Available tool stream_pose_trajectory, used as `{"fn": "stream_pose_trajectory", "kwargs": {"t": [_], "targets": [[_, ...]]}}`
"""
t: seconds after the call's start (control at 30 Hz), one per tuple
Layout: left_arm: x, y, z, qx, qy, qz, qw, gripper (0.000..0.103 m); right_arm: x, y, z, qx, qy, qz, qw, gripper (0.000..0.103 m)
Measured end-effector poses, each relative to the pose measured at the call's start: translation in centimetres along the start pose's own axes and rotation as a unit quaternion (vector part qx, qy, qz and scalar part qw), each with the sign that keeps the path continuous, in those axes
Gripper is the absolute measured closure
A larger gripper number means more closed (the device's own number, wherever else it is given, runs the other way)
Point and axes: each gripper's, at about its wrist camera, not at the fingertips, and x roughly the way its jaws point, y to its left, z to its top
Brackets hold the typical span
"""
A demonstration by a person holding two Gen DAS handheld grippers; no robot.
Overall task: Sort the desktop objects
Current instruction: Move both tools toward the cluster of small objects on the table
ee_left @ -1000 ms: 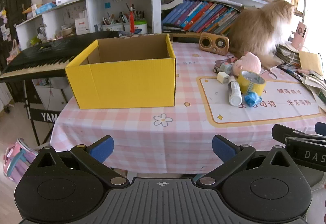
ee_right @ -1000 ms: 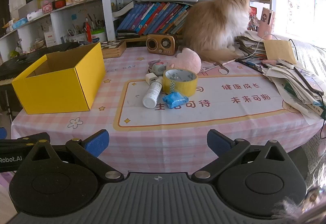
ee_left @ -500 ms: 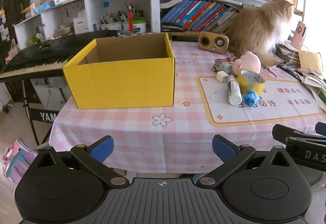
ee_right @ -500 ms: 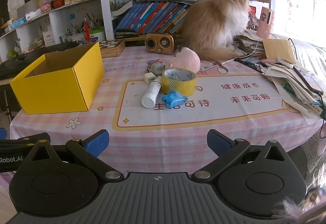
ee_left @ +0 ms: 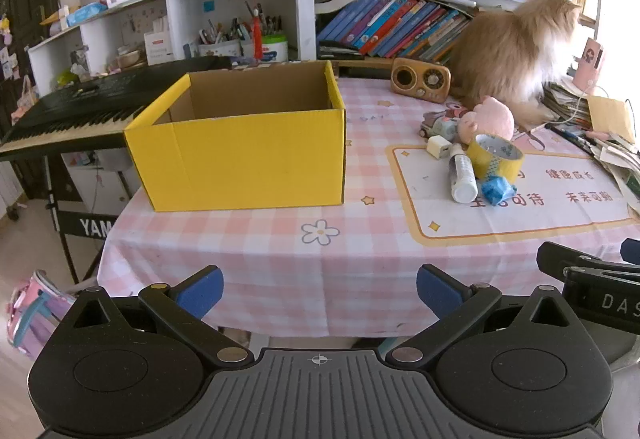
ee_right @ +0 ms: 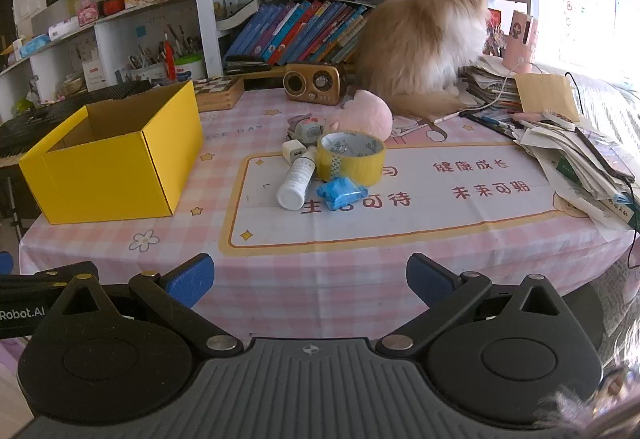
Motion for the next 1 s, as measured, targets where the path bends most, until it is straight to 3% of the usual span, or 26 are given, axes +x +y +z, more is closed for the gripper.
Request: {"fn": "stream_pose_trajectory", "kwargs": {"t": [0.6, 1.0], "targets": [[0.7, 0.3, 0.3, 0.004, 0.005, 0.000, 1.0000, 0.000, 0.9, 0.3, -0.1, 0.001, 0.010, -0.006, 1.000, 0.000], [1.2, 0.4, 0.6, 0.006, 0.007, -0.040, 0.9991, 0.000, 1.4, 0.2, -0.1, 0.004, 0.011, -0.012, 1.000, 0.000]]}}
